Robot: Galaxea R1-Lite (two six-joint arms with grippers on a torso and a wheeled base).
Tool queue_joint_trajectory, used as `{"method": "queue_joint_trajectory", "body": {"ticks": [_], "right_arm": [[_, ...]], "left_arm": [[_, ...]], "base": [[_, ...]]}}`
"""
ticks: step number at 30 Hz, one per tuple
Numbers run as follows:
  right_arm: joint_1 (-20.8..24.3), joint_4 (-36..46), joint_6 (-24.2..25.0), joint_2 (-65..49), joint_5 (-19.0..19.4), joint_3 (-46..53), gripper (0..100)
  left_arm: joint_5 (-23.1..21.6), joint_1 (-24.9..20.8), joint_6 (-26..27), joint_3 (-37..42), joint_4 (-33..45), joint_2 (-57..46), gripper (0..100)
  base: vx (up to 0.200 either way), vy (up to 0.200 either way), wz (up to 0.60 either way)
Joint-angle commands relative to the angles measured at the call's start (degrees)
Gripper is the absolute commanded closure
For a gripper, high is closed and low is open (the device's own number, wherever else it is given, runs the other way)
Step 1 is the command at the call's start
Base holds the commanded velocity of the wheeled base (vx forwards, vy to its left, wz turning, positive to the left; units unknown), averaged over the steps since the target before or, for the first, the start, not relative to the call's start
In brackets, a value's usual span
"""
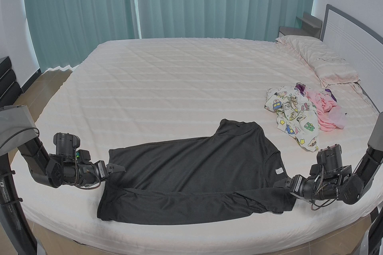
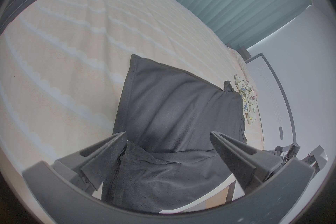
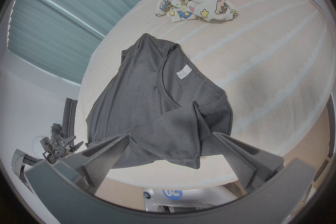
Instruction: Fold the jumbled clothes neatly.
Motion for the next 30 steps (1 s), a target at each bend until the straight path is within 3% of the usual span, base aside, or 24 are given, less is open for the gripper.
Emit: {"method": "queue_joint_trajectory", "body": {"ticks": [1, 11, 30], "right_arm": [[0.02, -0.02, 0.01, 0.22, 0.06, 0.06, 0], [0.02, -0.02, 0.01, 1.45, 0.33, -0.02, 0], [-0.07, -0.02, 0.01, 1.89, 0.24, -0.11, 0]], "left_arm": [[-0.17, 0.65, 0.98, 0.36, 0.02, 1.67, 0], [-0.61, 0.91, 5.20, 2.03, -0.33, 3.34, 0], [-1.31, 0.74, 5.64, 1.59, -0.59, 5.19, 0]], "base": [[0.000, 0.000, 0.00], [0.000, 0.000, 0.00], [0.000, 0.000, 0.00]]}}
